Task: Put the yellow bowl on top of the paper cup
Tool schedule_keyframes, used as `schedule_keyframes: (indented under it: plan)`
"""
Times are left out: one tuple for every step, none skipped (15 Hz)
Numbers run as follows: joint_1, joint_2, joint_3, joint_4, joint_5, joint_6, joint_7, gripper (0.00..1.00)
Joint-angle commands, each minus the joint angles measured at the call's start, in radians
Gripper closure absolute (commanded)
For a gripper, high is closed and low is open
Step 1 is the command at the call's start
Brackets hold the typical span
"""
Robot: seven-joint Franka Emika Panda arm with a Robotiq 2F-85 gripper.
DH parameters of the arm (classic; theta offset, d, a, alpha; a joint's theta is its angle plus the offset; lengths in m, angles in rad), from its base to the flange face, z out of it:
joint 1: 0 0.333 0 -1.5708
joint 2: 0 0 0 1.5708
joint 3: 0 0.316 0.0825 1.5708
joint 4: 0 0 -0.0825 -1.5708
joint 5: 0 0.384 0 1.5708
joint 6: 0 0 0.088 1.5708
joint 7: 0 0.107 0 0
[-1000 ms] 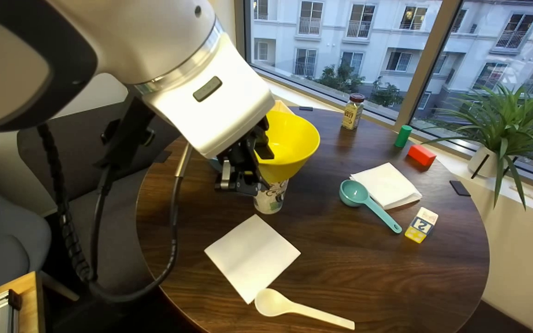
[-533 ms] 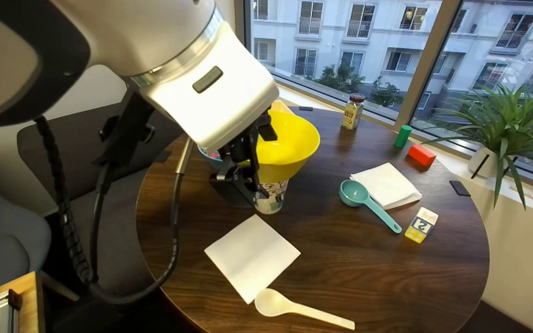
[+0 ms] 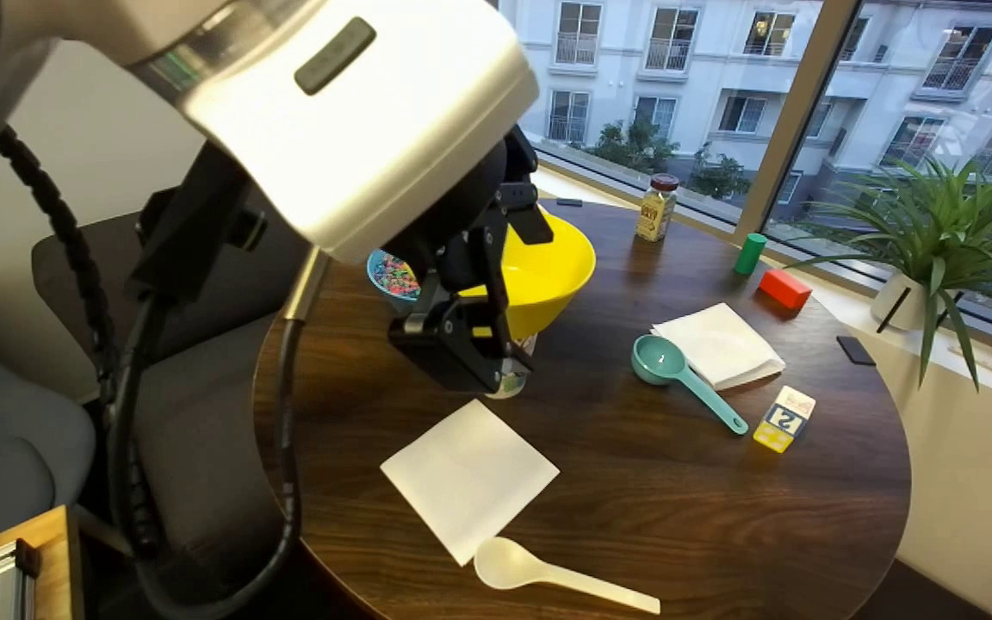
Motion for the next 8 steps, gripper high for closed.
schedule_keyframes:
  plan:
    - [-0.004,-0.008,-0.004,0.002,0.001,-0.003,-0.004,0.00]
    - [-0.006,-0.013,-0.006,0.003,0.001,-0.003,-0.005,0.00]
    - [-0.007,-0.016,-0.007,0.003,0.001,-0.003,-0.006,0.00]
    - [-0.007,-0.017,-0.007,0.002,0.001,-0.003,-0.006,0.00]
    - [-0.007,-0.017,-0.007,0.002,0.001,-0.003,-0.006,0.00]
    - [-0.007,-0.017,-0.007,0.002,0.001,-0.003,-0.006,0.00]
    - [-0.007,-0.017,-0.007,0.002,0.001,-0.003,-0.006,0.00]
    - [-0.007,-0.017,-0.007,0.002,0.001,-0.003,-0.006,0.00]
